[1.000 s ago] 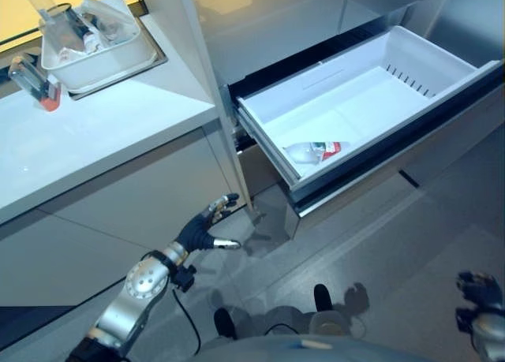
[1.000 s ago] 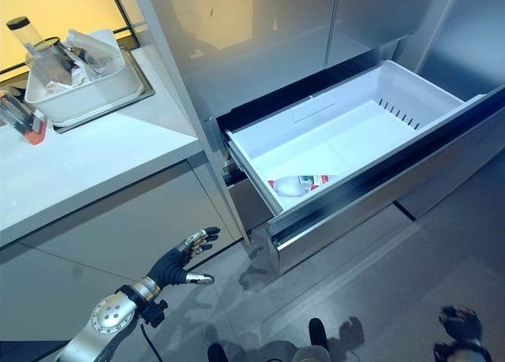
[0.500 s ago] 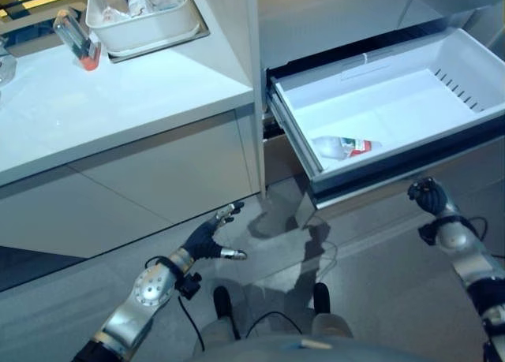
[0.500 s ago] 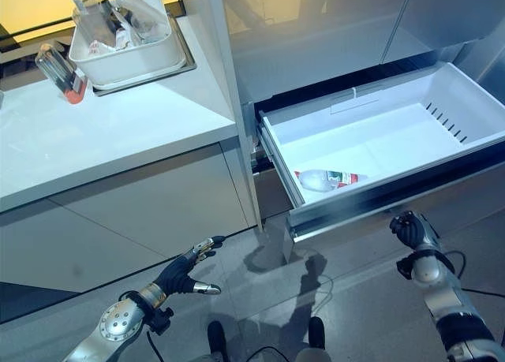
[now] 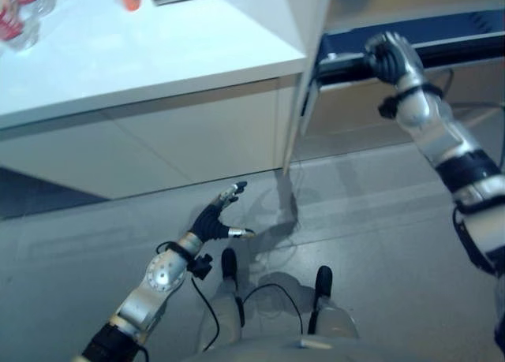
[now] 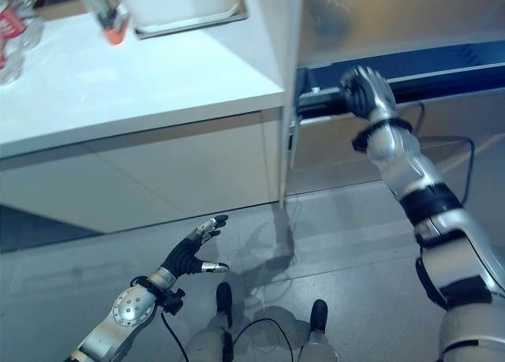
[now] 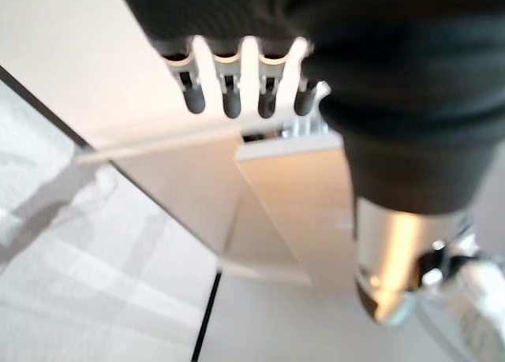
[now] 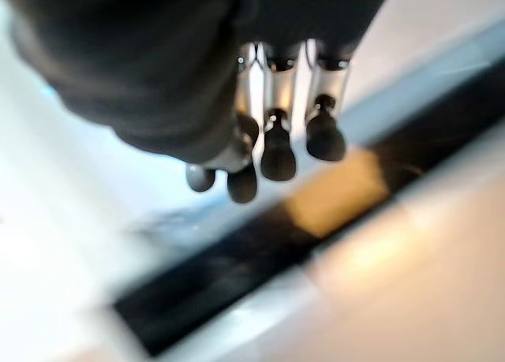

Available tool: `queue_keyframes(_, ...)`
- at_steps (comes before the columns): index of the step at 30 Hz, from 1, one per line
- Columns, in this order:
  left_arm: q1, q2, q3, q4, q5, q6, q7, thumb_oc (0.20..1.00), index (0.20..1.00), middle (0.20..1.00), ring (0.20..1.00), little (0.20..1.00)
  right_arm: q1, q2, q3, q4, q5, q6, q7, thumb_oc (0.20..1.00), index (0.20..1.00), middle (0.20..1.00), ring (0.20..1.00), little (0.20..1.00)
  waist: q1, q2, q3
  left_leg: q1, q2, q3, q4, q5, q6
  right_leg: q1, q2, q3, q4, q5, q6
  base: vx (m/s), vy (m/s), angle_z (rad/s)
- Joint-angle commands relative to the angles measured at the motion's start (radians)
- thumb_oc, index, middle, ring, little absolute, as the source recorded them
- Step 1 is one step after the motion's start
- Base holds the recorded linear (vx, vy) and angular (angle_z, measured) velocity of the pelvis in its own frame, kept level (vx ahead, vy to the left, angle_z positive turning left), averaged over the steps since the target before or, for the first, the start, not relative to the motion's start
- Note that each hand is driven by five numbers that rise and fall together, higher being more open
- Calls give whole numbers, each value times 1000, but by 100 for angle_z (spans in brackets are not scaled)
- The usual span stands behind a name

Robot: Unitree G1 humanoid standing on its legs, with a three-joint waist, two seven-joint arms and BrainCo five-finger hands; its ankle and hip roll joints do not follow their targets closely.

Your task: Take the drinks into the refrigerator

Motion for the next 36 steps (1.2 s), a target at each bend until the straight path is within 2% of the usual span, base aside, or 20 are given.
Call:
queue_keyframes(1,-56,33,17,-42,16,-55,28,1000,1000,1000,1000,1000,-174,39,63,62,-60,-6,-36,200,200,200,200,200,38,-80,25,60,-91,-7,1,-104,54,16,-35,-35,4,16,20,13,23,24)
queue_keyframes(6,-67,4,19,-23,11,-51,43,1000,1000,1000,1000,1000,-144,100,26,82,-34,-5,-49,200,200,200,200,200,37,-79,22,62,-94,-13,1,-106,55,24,-38,-42,4,13,19,-3,9,12)
queue_keyframes(7,-68,-2,18,-17,8,-51,46,1000,1000,1000,1000,1000,-118,108,9,79,-20,-9,-52,256,256,256,256,256,35,-78,21,63,-94,-12,1,-106,55,25,-38,-40,4,12,18,0,0,0)
queue_keyframes(8,-67,-11,20,-10,2,-50,48,1000,1000,1000,1000,1000,-93,114,-4,80,-4,-13,-52,529,529,529,529,529,34,-77,21,65,-94,-12,1,-106,55,26,-38,-39,4,12,18,0,0,0)
queue_keyframes(9,-64,-22,23,-2,-1,-47,48,1000,1000,1000,1000,1000,-47,118,-27,72,22,-19,-51,1000,1000,1000,1000,1000,30,-76,20,69,-93,-11,1,-107,55,28,-37,-38,4,12,17,0,0,0)
queue_keyframes(12,-58,-33,22,17,0,-48,48,1000,1000,1000,1000,1000,53,121,-78,53,57,-31,-47,1000,1000,1000,1000,1000,26,-77,16,76,-90,-11,1,-109,54,34,-35,-36,4,9,15,-3,-7,1)
queue_keyframes(13,-48,-54,33,41,-5,-48,51,1000,1000,1000,1000,1000,196,133,-147,12,105,-45,-43,1000,1000,1000,1000,1000,16,-74,14,82,-87,-9,1,-109,53,41,-34,-36,4,5,14,0,0,0)
queue_keyframes(17,-4,-100,83,122,-38,-40,37,1000,1000,1000,1000,1000,593,238,-292,-26,237,-93,5,1000,1000,1000,1000,1000,-4,-67,-1,104,-80,-11,1,-116,49,65,-28,-42,5,-11,11,6,-40,3)
queue_keyframes(18,-2,-99,81,122,-38,-41,37,1000,1000,1000,1000,1000,598,239,-294,-30,236,-92,5,1000,1000,1000,1000,1000,-3,-68,-3,101,-81,-12,1,-111,50,62,-29,-43,4,-7,10,10,-57,2)
queue_keyframes(19,14,-124,107,167,-63,-32,24,1000,1000,1000,1000,1000,720,281,-349,-13,268,-102,22,1000,1000,1000,1000,1000,-16,-65,-12,107,-79,-14,1,-110,50,70,-27,-46,4,-10,9,-3,-34,3)
queue_keyframes(20,16,-122,105,168,-64,-33,23,1000,1000,1000,1000,1000,726,281,-351,-17,267,-102,23,1000,1000,1000,1000,1000,-15,-66,-15,108,-79,-16,1,-110,49,72,-27,-47,4,-11,9,36,-74,6)
queue_keyframes(21,38,-153,145,228,-70,-29,27,1000,1000,1000,1000,1000,836,322,-390,35,293,-112,45,1000,1000,1000,1000,1000,-27,-64,-28,124,-75,-17,1,-113,48,87,-24,-54,5,-19,6,41,-53,3)
queue_keyframes(24,59,-200,194,323,-48,-9,49,1000,1000,1000,1000,1000,963,379,-448,156,332,-105,61,1000,1000,1000,1000,1000,-45,-61,-46,150,-71,-15,1,-118,47,110,-20,-55,7,-28,3,43,-49,5)
queue_keyframes(28,56,-245,230,484,-19,21,62,1000,1000,1000,1000,1000,1051,435,-479,310,371,-88,92,1000,1000,1000,1000,1000,-65,-59,-74,181,-60,-6,1,-123,43,138,-8,-53,7,-43,-3,36,-43,-3)
queue_keyframes(30,30,-292,244,645,-74,48,50,1000,1000,1000,1000,1000,1057,451,-469,416,364,-71,109,1000,1000,1000,1000,1000,-72,-55,-89,201,-56,2,1,-126,43,148,-1,-49,8,-48,-6,39,-30,-6)
queue_keyframes(32,-8,-298,239,774,6,49,78,1000,1000,1000,1000,1000,1055,466,-450,493,346,-60,118,1000,1000,1000,1000,1000,-79,-54,-102,220,-52,7,1,-131,43,161,4,-41,7,-53,-10,36,-22,-8)
queue_keyframes(33,-11,-300,239,779,8,47,80,1000,1000,1000,1000,1000,1053,466,-450,496,346,-61,119,1000,1000,1000,1000,1000,-79,-54,-100,221,-52,7,1,-132,43,162,4,-41,7,-54,-10,40,-21,-5)
queue_keyframes(36,-73,-355,276,1103,67,92,123,1000,1000,1000,1000,1000,1045,496,-419,636,298,-31,137,1000,1000,1000,1000,1000,-87,-53,-131,248,-43,21,1,-137,39,183,14,-37,6,-63,-15,45,-28,-10)
